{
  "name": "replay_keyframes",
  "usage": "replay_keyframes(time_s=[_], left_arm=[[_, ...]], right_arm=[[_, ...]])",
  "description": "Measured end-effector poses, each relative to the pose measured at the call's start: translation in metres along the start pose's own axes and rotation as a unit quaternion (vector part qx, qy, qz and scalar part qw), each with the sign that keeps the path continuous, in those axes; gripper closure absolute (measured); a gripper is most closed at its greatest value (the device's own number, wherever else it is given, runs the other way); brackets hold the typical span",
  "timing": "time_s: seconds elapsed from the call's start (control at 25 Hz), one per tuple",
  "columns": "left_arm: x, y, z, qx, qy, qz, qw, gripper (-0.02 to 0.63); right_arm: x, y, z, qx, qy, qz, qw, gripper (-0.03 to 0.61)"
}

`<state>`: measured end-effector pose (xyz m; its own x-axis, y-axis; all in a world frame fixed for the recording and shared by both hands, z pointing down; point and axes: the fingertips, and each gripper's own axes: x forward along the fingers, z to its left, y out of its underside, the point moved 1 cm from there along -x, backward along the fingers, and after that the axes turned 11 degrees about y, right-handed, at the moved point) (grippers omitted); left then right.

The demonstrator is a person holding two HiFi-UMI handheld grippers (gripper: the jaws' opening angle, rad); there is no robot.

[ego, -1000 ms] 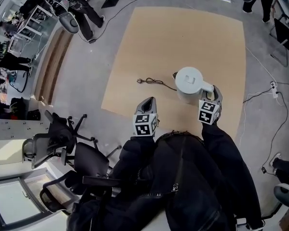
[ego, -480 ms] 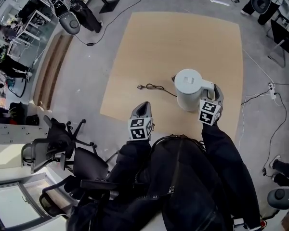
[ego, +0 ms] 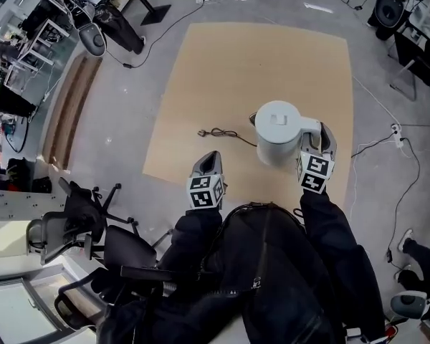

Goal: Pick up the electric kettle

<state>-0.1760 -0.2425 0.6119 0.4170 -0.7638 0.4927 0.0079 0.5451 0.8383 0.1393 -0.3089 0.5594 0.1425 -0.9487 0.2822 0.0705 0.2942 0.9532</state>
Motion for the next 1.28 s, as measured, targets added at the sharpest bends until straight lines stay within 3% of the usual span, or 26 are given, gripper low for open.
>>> replay_keyframes(time_s=[0.28,0.52,1.28], left_arm=[[-0.004,-0.044,-0.013,0.007,0.015,-0.054,0.9984,0.614],[-0.015,-0.07,-0.016,0.009,0.022,-0.093,0.9954,0.614],[-0.032,-0.086,-0.028,0.011,0.02,-0.121,0.9924,0.614]], right_arm=[[-0.023,-0.064,-0.013,0.047,-0.012,-0.04,0.998,0.425],[-0.047,-0.095,-0.016,0.069,-0.022,-0.054,0.996,0.425],[-0.077,-0.123,-0.04,0.094,-0.024,-0.069,0.993,0.425]])
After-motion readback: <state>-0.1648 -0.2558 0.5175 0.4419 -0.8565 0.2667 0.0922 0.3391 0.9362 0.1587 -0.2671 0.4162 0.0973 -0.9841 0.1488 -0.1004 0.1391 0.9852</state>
